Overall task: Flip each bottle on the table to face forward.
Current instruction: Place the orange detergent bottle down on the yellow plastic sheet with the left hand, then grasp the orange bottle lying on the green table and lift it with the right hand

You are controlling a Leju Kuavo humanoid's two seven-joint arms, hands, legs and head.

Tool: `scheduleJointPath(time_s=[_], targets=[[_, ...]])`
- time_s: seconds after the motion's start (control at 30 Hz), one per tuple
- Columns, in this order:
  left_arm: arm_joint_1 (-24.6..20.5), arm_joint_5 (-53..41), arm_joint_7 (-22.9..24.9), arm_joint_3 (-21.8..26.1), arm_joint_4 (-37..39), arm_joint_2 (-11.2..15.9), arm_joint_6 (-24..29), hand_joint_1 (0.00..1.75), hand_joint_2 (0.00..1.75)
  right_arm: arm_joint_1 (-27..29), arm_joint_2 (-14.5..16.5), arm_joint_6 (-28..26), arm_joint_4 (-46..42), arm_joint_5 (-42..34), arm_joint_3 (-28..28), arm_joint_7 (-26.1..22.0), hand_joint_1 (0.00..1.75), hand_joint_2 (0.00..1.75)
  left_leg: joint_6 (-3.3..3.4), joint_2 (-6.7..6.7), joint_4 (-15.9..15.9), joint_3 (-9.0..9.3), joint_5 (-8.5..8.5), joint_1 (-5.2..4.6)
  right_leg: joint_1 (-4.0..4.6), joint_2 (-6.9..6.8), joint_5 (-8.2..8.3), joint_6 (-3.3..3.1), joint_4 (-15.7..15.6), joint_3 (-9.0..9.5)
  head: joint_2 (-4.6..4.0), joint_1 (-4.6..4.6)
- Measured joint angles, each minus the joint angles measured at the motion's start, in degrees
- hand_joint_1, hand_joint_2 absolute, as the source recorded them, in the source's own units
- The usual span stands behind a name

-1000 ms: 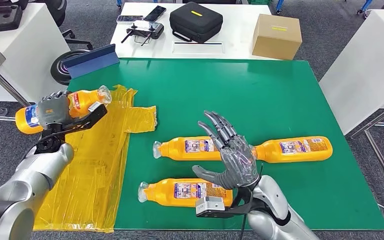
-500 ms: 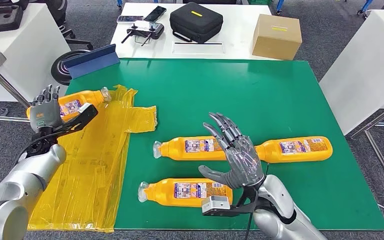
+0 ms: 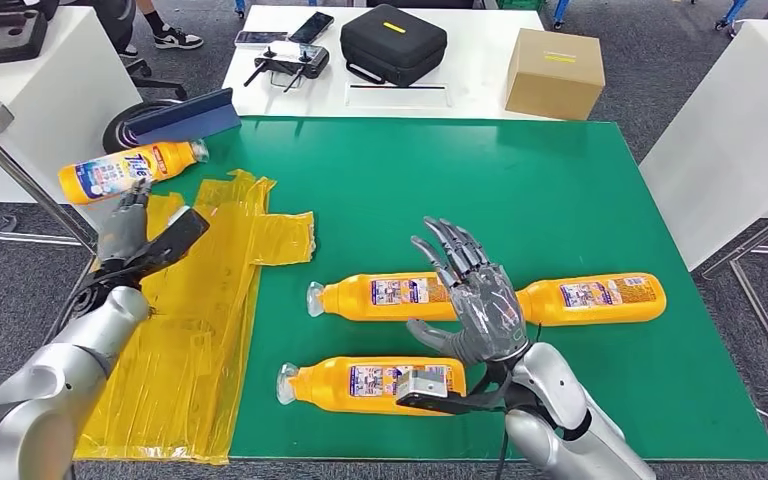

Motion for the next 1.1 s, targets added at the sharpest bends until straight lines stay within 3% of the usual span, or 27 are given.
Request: scheduleJointPath(time_s=[0.23, 0.43, 0.53, 0.7, 0.87, 1.1], targets=[[4.35, 11.61, -10.04, 3.54, -2.18, -4.88, -7.41, 0.0, 1.75, 0.43, 0.47, 1.5, 3.02, 6.81, -2.94, 3.09, 0.0, 1.75, 0.01, 0.06, 0.01, -0.01, -0.01, -0.04, -0.05, 0.02, 0.0, 0.01, -0.01, 0.0, 0.0, -0.02], [12.81, 31.84, -17.42, 2.6, -11.87, -8.13, -21.0, 0.0, 1.75, -4.48, -1.07, 12.07, 8.9, 16.42, -6.66, 8.43, 0.0, 1.75, 0.01, 0.06, 0.01, 0.02, -0.01, -0.05, -0.05, 0.02, 0.0, 0.01, -0.01, 0.01, 0.0, -0.02], [19.95, 42.6, -16.7, -1.53, -21.35, -8.72, -23.12, 0.0, 1.75, -6.81, -4.85, 16.57, 11.7, 18.78, -9.09, 6.25, 0.0, 1.75, 0.03, 0.01, 0.02, 0.02, -0.02, -0.12, -0.08, -0.01, 0.0, 0.02, -0.03, 0.01, 0.0, -0.02], [28.85, 51.77, -13.73, -9.24, -33.71, -8.56, -23.1, 0.0, 1.75, -7.03, -14.59, 25.34, 13.42, 16.21, -14.25, 0.78, 0.0, 1.75, 0.07, -0.49, 0.05, -0.1, -0.04, -0.22, -0.15, -0.4, -0.08, 0.14, -0.1, 0.0, 0.0, -0.03], [31.66, 54.39, -12.72, -12.86, -36.99, -8.6, -22.92, 0.0, 1.75, -8.84, -23.18, 31.57, 16.23, 13.68, -17.78, -1.95, 0.0, 1.75, 0.11, -0.53, 0.04, -0.14, -0.06, -0.32, -0.23, -0.42, -0.11, 0.26, -0.1, 0.01, 0.0, -0.03], [32.19, 56.19, -12.71, -14.33, -36.71, -9.37, -23.53, 0.0, 1.75, -17.6, -31.0, 43.65, 24.18, 7.83, -16.08, -6.7, 0.0, 1.75, 0.22, -0.54, 0.05, -0.12, 0.02, -0.33, -0.24, -0.44, -0.08, 0.29, -0.08, 0.01, 0.0, -0.04]])
